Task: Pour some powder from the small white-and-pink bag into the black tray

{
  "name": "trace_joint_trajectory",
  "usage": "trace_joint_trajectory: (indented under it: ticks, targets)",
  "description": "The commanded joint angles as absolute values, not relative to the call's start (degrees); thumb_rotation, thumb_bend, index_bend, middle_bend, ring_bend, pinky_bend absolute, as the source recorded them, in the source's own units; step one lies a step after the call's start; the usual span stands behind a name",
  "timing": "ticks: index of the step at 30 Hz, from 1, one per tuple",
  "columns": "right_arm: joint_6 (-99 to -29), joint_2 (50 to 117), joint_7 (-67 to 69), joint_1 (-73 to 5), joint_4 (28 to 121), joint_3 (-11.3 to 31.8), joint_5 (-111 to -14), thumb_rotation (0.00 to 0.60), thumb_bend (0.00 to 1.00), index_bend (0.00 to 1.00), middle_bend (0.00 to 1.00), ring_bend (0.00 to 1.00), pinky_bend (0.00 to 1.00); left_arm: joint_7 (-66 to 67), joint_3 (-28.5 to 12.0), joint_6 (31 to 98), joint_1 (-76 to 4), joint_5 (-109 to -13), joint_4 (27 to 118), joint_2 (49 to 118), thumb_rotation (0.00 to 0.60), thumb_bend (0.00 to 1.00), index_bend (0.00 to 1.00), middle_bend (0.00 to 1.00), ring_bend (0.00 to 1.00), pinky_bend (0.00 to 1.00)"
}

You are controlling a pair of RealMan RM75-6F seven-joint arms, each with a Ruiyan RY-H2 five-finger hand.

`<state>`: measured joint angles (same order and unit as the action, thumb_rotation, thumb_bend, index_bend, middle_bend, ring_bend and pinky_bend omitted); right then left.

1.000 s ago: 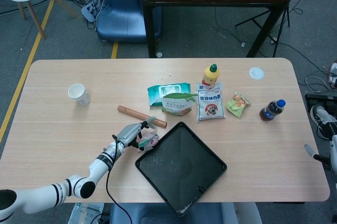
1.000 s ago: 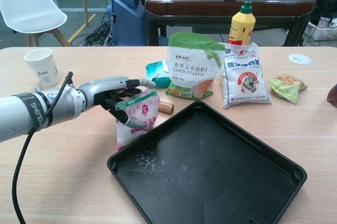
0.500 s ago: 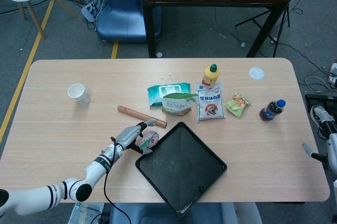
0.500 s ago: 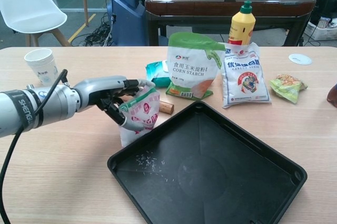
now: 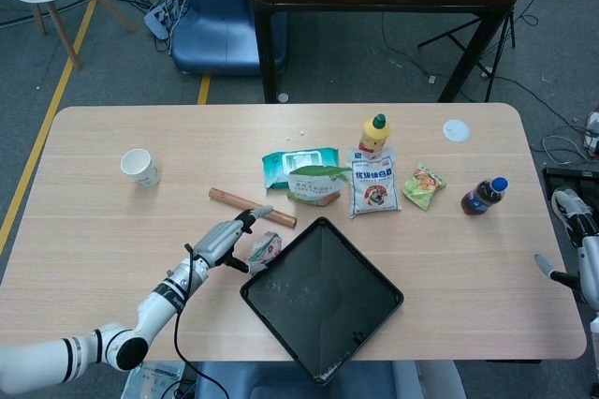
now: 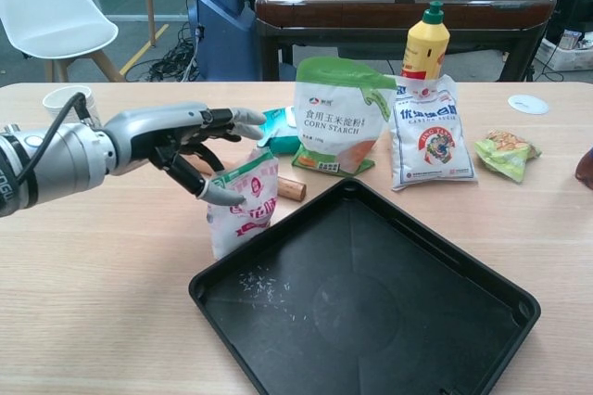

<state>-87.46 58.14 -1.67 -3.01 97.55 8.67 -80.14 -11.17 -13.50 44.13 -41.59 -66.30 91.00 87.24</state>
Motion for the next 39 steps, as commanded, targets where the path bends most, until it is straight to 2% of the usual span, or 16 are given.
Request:
trace_joint_trajectory:
  ticks: [1, 15, 22, 26, 30, 39]
  targets:
    - [-87.3, 58.1, -1.7, -3.1, 97.6, 8.7, -80.1, 0.6, 0.16, 0.07, 0.22, 0.1, 0.12, -11.7, -13.0, 45.4, -40.7, -67.9, 93.8, 85.1, 0.6, 0.17, 0.0, 0.06, 0.01, 0.22]
    - [-86.0, 57.7, -1.8, -3.8, 97.7, 8.8, -79.4, 0.6, 0.16, 0.07, 0.22, 0.1, 0.12, -11.1, -13.6, 54.4, -36.6, -71.5, 101.1, 75.7, 0.6, 0.17, 0.0, 0.05, 0.0, 0.2]
    - [-84.3, 56.6, 0.0, -4.4, 97.3, 8.0, -80.7, 0.6, 0.16, 0.08, 0.22, 0.1, 0.12, -11.8, -13.4, 62.8, -30.7, -70.6, 101.3, 70.6, 0.6, 0.17, 0.0, 0.05, 0.0, 0.2]
    - [-82.9, 55.9, 1.2, -5.0, 97.0, 7.3, -82.1, 0.6, 0.16, 0.08, 0.22, 0.1, 0.12, -7.6, -11.8, 67.8, -27.1, -70.2, 100.2, 68.8, 0.6, 0.17, 0.0, 0.05, 0.0, 0.2]
    - [-81.9, 55.6, 2.2, -5.7, 96.4, 6.6, -83.5, 0.6, 0.16, 0.08, 0.22, 0.1, 0.12, -0.5, -9.4, 75.8, -22.7, -71.2, 98.5, 69.3, 0.6, 0.17, 0.03, 0.05, 0.0, 0.2]
    - [-80.7, 56.3, 3.2, -7.0, 95.7, 5.0, -87.6, 0.6, 0.17, 0.08, 0.2, 0.1, 0.12, 12.8, -4.1, 86.8, -14.7, -73.3, 99.2, 70.5, 0.6, 0.17, 0.05, 0.05, 0.0, 0.11]
